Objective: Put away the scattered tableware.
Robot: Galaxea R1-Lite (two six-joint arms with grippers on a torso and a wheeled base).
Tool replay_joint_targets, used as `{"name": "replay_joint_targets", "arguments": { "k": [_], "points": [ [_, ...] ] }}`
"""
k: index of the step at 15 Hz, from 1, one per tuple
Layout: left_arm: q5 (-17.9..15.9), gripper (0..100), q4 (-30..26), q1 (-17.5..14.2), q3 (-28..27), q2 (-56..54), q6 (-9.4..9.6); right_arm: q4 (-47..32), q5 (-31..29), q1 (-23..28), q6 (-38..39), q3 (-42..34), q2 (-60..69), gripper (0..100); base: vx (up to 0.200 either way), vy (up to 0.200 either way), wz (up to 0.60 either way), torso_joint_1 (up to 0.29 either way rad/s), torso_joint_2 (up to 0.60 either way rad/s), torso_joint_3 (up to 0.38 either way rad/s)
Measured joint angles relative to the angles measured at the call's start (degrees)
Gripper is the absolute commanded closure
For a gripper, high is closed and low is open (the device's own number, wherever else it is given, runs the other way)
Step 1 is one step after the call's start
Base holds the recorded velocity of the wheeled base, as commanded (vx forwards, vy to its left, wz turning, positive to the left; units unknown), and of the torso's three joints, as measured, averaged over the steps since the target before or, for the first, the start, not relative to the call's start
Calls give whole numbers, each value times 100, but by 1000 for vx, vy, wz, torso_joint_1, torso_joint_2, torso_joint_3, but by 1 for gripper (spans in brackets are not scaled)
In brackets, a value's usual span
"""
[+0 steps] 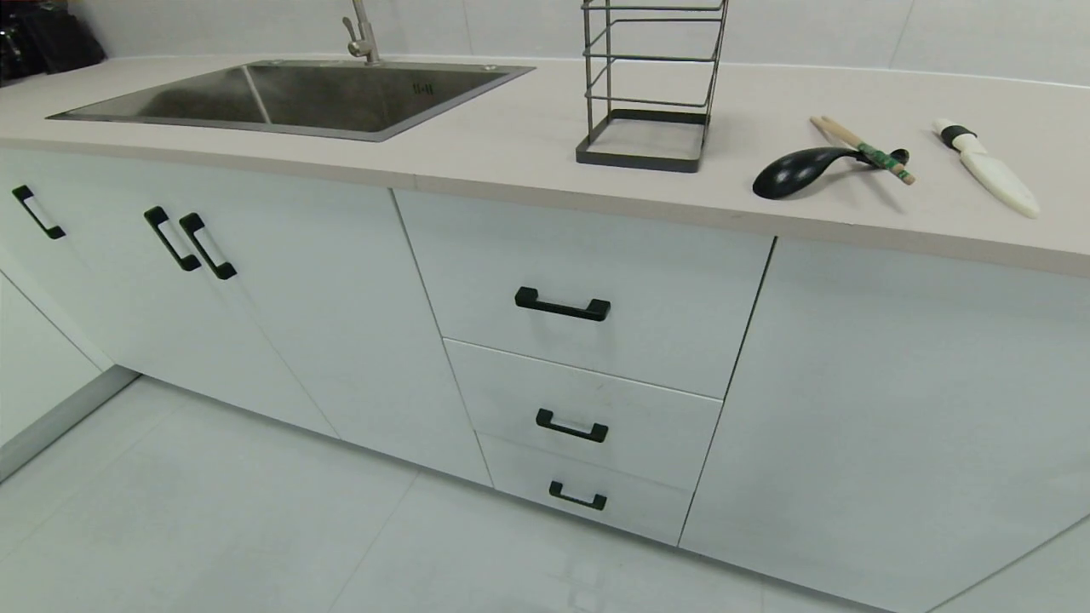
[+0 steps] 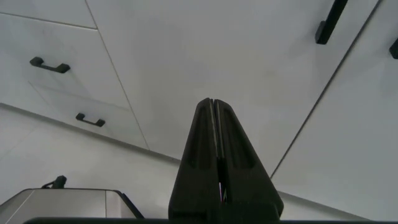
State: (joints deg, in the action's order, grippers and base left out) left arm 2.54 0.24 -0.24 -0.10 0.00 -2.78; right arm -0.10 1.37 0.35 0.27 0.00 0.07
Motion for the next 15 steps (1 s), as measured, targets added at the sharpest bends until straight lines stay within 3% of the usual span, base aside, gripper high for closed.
{"name": "replay_joint_targets", "arguments": {
  "k": [4, 15],
  "points": [
    [0, 0, 0, 0, 0, 0, -1, 0, 7, -2, -6, 0, 0, 100, 0, 0, -600, 1, 1, 1],
    [0, 0, 0, 0, 0, 0, -15, 0, 9, 0, -24, 0, 0, 100, 0, 0, 0, 0, 0, 0]
  ]
}}
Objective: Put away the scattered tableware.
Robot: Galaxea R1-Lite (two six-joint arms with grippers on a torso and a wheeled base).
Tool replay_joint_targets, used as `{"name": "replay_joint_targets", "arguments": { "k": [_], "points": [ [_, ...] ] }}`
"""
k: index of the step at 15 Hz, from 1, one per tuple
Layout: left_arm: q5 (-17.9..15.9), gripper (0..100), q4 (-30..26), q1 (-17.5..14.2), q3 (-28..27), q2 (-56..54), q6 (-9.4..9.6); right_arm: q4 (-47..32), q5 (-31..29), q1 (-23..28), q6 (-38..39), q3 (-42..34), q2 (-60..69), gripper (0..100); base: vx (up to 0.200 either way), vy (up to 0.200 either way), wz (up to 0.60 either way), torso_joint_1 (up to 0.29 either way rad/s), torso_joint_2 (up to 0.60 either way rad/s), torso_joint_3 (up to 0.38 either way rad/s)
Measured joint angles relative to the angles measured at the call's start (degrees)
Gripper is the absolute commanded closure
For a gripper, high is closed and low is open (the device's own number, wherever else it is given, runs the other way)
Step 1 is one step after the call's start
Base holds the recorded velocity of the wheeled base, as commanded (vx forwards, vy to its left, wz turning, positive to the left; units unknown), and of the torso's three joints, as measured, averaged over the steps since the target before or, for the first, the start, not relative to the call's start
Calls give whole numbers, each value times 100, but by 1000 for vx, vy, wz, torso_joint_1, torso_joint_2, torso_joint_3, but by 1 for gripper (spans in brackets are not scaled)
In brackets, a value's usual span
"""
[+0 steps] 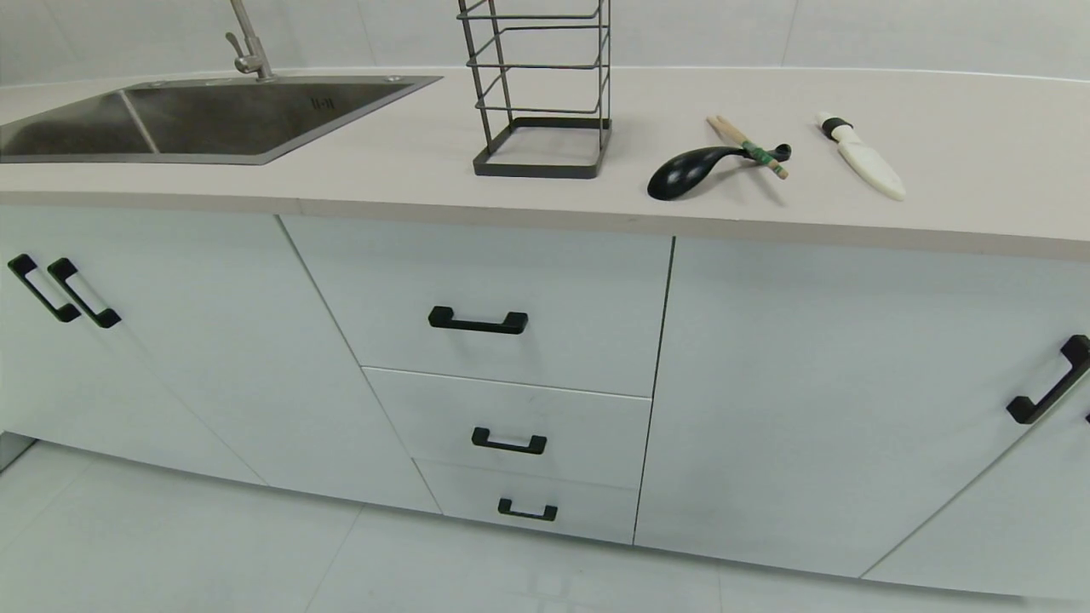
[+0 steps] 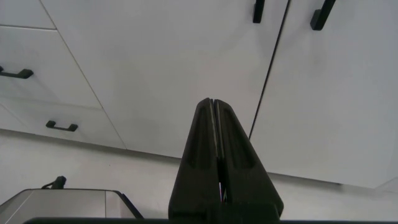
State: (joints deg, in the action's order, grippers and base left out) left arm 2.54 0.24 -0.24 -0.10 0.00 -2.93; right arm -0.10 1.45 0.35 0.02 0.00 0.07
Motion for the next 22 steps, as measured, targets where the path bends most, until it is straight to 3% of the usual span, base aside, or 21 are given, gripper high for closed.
{"name": "replay_joint_targets", "arguments": {
  "k": [3, 5, 6, 7, 11, 13, 15, 18, 19, 22],
  "points": [
    [2, 0, 108, 0, 0, 0, -24, 0, 2, -5, 2, 0, 0, 100, 0, 0, 0, 0, 0, 0],
    [-221, 0, 1365, 2, -28, 0, 61, 0, 2, -5, 2, 0, 0, 100, 0, 0, 0, 0, 0, 0],
    [-579, 0, 1738, 11, -76, 7, 366, 0, 2, -5, 2, 0, 0, 100, 0, 0, 0, 0, 0, 0],
    [-918, 0, 1716, 24, -240, 29, 744, 2, 2, -5, 2, 0, 0, 100, 0, 0, 0, 0, 0, 0],
    [-1986, 0, -22, 217, -1426, 302, 1751, 0, 2, 0, 2, 0, 0, 100, 0, 0, 0, 0, 0, 0],
    [-2248, 0, -297, 363, -1801, 686, 2302, 0, 2, -2, 2, 0, 0, 100, 0, 0, 0, 0, 0, 0],
    [-2461, 0, -339, 492, -1903, 1292, 3070, 0, 2, -2, 5, 0, 0, 100, 0, 0, 0, 0, 0, 0],
    [-2842, 0, -352, 716, -1814, 2276, 4557, 0, 2, -2, 5, 0, 0, 100, 0, 0, 0, 0, 0, 0],
    [-2920, 0, -368, 837, -1658, 2543, 4891, 0, 2, -5, 2, 0, 0, 100, 0, 0, 0, 0, 0, 0],
    [-2946, 0, -379, 1035, -1195, 2987, 5008, 0, 0, -5, 2, 0, 0, 100, 0, 0, 0, 0, 0, 0]
  ]
}}
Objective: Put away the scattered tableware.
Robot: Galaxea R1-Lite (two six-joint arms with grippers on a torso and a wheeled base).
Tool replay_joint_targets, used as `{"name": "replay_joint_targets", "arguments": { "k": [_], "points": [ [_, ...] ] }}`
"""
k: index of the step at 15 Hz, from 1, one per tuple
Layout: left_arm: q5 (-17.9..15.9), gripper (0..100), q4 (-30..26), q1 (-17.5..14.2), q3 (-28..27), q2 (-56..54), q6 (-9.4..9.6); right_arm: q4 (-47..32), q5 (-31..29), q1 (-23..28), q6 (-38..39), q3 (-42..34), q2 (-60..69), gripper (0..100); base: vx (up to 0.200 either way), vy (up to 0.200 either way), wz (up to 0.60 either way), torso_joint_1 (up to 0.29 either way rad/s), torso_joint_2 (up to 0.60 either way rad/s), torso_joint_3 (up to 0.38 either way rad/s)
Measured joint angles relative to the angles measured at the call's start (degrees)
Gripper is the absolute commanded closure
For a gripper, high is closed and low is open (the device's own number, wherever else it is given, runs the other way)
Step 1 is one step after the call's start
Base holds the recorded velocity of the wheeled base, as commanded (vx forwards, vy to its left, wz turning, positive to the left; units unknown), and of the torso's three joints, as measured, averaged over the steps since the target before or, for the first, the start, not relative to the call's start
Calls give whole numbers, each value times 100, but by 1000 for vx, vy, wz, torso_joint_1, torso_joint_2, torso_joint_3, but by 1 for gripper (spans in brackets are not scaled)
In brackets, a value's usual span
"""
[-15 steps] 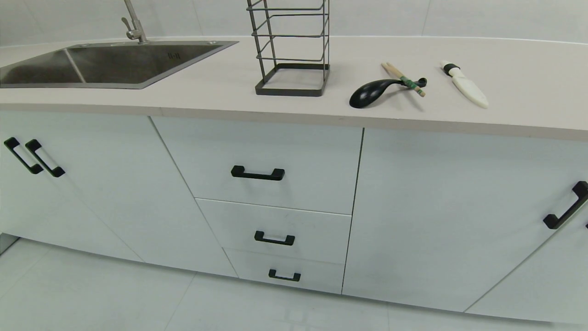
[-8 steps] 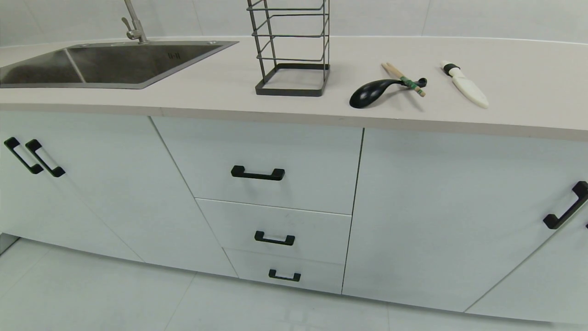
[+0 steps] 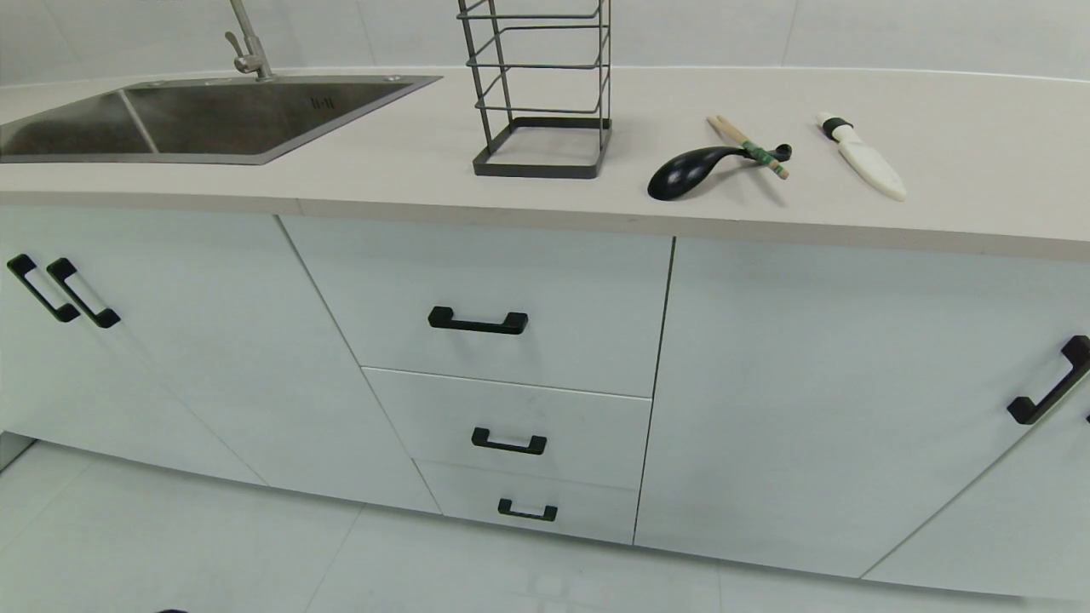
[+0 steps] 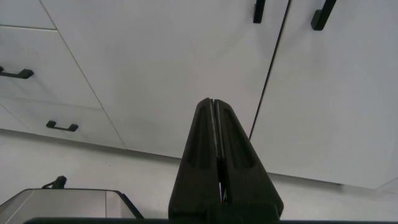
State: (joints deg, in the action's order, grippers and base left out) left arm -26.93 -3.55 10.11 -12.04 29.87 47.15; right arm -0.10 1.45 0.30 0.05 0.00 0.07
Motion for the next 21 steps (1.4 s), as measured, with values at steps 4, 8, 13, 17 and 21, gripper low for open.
{"name": "replay_joint_targets", "arguments": {
  "k": [4, 8, 13, 17, 21],
  "points": [
    [-9, 0, 29, 63, -24, 469, 93, 0, 2, 5, 0, 0, 0, 100, 0, 0, 0, 0, 0, 0],
    [-6, 0, 55, 354, -190, 1315, 268, 0, 0, 0, 2, 0, 0, 100, 0, 0, 0, 0, 0, 0],
    [24, 0, 368, 690, -855, 3068, 1747, 0, 2, -1, -2, 0, 0, 100, 0, 0, 0, 0, 0, 0],
    [351, 0, 319, 1219, -1574, 4259, 2615, 0, 2, 0, 0, 0, 0, 100, 0, 0, 0, 0, 0, 0],
    [919, 0, 404, 1409, -1926, 5260, 3576, 0, 2, 5, 2, 0, 0, 100, 0, 0, 0, 0, 0, 0]
  ]
}}
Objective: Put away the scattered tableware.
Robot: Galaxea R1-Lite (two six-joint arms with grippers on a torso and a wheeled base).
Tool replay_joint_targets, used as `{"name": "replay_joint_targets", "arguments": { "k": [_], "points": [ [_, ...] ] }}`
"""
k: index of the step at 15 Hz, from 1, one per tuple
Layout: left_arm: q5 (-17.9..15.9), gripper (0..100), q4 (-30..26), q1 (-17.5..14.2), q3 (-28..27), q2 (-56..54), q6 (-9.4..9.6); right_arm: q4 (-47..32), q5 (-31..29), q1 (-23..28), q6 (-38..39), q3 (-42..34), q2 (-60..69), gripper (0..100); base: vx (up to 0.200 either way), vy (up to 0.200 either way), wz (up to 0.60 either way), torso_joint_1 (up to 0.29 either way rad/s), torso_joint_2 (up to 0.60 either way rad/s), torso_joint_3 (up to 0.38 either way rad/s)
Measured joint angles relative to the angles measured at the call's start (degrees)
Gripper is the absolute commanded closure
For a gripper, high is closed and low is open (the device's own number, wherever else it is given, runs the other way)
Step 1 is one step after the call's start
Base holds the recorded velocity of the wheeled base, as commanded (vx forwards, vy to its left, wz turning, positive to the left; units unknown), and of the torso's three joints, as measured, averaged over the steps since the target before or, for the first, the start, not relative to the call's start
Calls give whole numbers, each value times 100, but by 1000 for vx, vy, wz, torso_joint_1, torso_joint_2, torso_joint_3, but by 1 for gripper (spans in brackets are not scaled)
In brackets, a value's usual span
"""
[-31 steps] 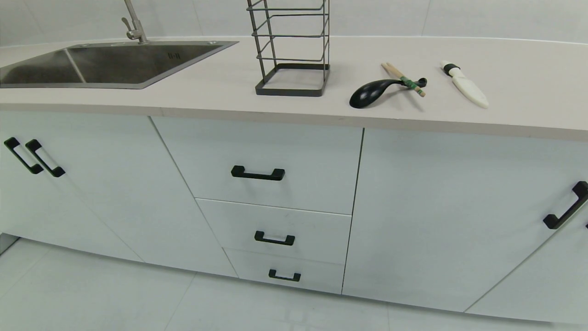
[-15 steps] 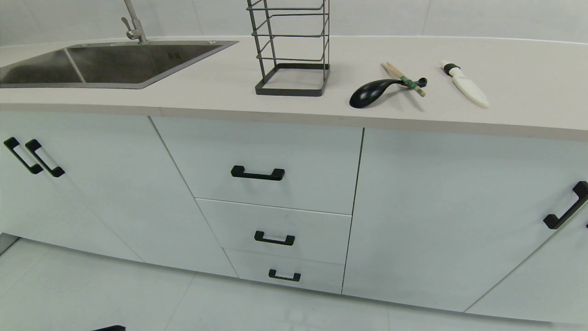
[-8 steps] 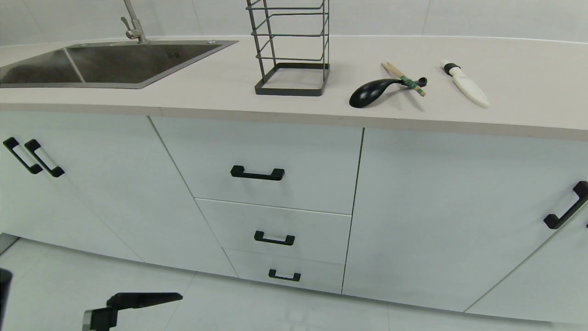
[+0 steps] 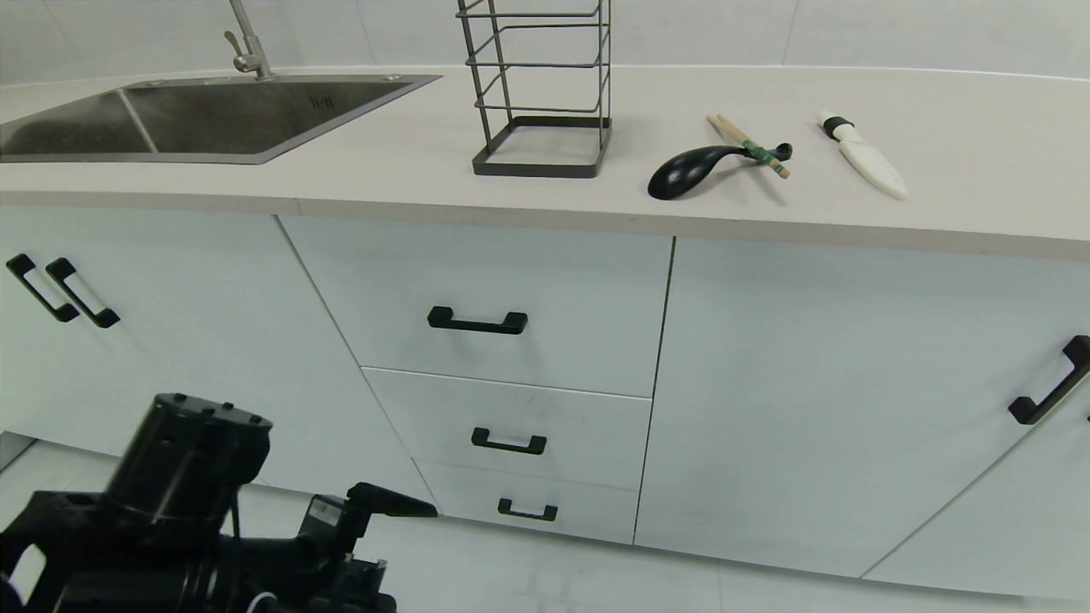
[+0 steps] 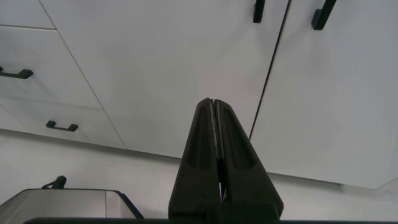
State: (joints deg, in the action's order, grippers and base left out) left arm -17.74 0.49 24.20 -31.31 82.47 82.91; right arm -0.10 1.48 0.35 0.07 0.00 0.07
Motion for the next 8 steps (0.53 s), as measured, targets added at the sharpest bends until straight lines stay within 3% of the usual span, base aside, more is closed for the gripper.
{"name": "replay_joint_targets", "arguments": {
  "k": [2, 3, 4, 5, 6, 8],
  "points": [
    [195, 0, 132, -83, -317, 468, 812, 0, 0, -5, -2, 0, 0, 100, 0, 0, 0, 0, 0, 0],
    [345, 0, 148, -118, -450, 678, 974, 0, 0, -5, -2, 0, 0, 100, 0, 0, 0, 0, 0, 0],
    [411, 0, 148, -127, -513, 824, 994, 0, 0, -5, 0, 0, 0, 100, 0, 0, 0, 0, 0, 0],
    [430, 0, 151, -138, -540, 934, 919, 0, 0, -5, -2, 0, 0, 100, 0, 0, 0, 0, 0, 0],
    [433, 0, 165, -163, -538, 1023, 714, 0, 0, -5, -2, 0, 0, 100, 0, 0, 0, 0, 0, 0],
    [491, 0, 613, -193, -378, 1152, 101, 0, -2, -2, 4, 0, 0, 100, 0, 0, 0, 0, 0, 0]
  ]
}}
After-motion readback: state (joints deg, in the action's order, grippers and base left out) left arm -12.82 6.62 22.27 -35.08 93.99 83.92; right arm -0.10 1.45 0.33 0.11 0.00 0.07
